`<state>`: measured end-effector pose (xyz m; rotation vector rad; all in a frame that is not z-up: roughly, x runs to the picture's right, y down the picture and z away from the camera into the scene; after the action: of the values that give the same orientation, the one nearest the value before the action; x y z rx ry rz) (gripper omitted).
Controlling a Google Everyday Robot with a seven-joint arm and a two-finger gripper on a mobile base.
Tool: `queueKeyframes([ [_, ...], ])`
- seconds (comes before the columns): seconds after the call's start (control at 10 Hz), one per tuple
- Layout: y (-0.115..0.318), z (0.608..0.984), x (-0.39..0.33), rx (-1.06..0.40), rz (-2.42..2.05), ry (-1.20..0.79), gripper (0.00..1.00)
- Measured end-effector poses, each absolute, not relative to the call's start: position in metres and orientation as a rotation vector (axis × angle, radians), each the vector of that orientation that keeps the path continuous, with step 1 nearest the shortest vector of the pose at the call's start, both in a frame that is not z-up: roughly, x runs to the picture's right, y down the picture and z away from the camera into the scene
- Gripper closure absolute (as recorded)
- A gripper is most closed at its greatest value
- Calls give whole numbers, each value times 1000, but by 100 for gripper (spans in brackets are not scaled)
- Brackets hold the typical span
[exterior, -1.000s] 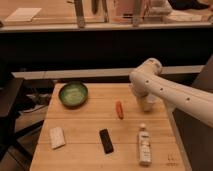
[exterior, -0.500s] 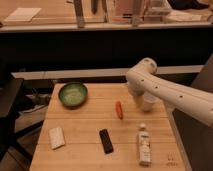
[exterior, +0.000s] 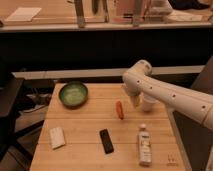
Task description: Place the pepper on the white sponge
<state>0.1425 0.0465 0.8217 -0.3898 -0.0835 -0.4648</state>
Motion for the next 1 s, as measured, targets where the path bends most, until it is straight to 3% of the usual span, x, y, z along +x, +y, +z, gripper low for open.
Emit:
queueKeyframes([
  [1.0,69,870,117,-409,-594,-145,20],
])
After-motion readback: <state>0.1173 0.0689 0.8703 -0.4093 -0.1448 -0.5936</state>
